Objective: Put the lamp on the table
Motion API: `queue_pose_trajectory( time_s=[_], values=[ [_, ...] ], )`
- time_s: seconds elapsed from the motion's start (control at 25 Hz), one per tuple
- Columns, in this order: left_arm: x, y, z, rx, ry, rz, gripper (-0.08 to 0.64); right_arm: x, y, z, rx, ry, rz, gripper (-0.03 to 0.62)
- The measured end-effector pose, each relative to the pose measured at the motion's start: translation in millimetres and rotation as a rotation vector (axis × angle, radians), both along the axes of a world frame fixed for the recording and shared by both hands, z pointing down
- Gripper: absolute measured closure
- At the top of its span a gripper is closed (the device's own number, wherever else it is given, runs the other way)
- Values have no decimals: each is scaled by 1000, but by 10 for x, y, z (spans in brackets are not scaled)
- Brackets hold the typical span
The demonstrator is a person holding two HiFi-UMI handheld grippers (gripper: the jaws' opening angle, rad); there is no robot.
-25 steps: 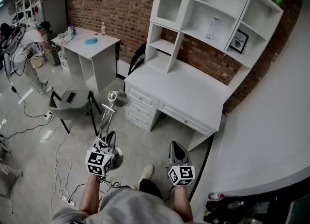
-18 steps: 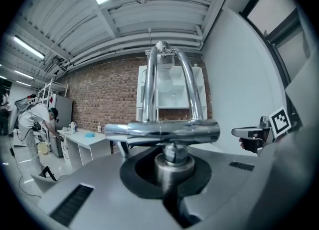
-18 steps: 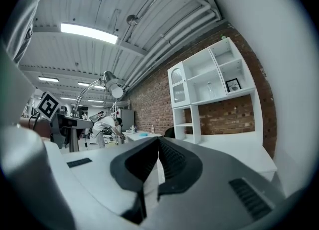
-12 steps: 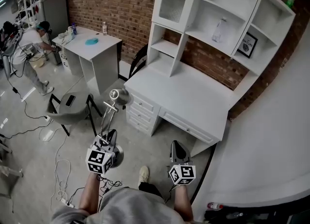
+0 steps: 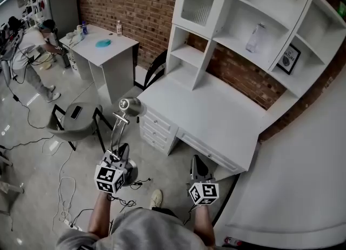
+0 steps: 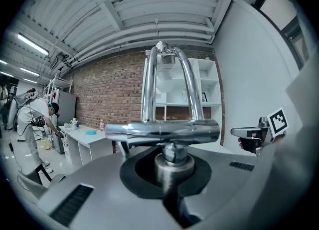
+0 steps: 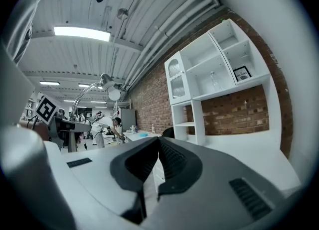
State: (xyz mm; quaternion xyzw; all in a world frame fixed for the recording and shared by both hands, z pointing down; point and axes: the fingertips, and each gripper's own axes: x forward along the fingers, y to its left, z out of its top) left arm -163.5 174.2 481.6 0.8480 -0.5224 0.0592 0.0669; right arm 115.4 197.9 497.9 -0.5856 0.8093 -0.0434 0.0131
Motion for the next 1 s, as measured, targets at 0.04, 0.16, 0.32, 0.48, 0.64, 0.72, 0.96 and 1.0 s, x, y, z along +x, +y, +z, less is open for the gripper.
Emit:
queue_pose_trajectory(
  time_s=[0.04, 0.16, 0.32, 0.48, 0.64, 0.72, 0.96, 1.0],
  values=[
    [29, -75, 10, -2, 1, -5, 560, 35, -83, 5, 0, 0, -3, 569],
    [128, -277, 36, 0, 1, -13, 560, 146, -318, 11, 4, 0, -11, 569],
    [270, -543, 0, 17, 0, -23, 560, 293, -611, 8, 15, -1, -21, 569],
    [407, -751, -40, 30, 2, -27, 560, 403, -845, 12, 19, -7, -32, 569],
    [505, -920, -23, 34, -1, -26, 560, 467, -998, 85, 15, -15, -40, 569],
    [549, -1005, -19, 31, -5, -30, 560, 518, -1066, 99, 13, -19, -41, 569],
    [637, -1266, -4, 27, -28, -25, 560, 708, -1270, 143, -3, -31, -12, 569],
    [639, -1309, 13, 25, -29, -26, 560, 726, -1303, 145, -2, -29, -10, 569]
  ],
)
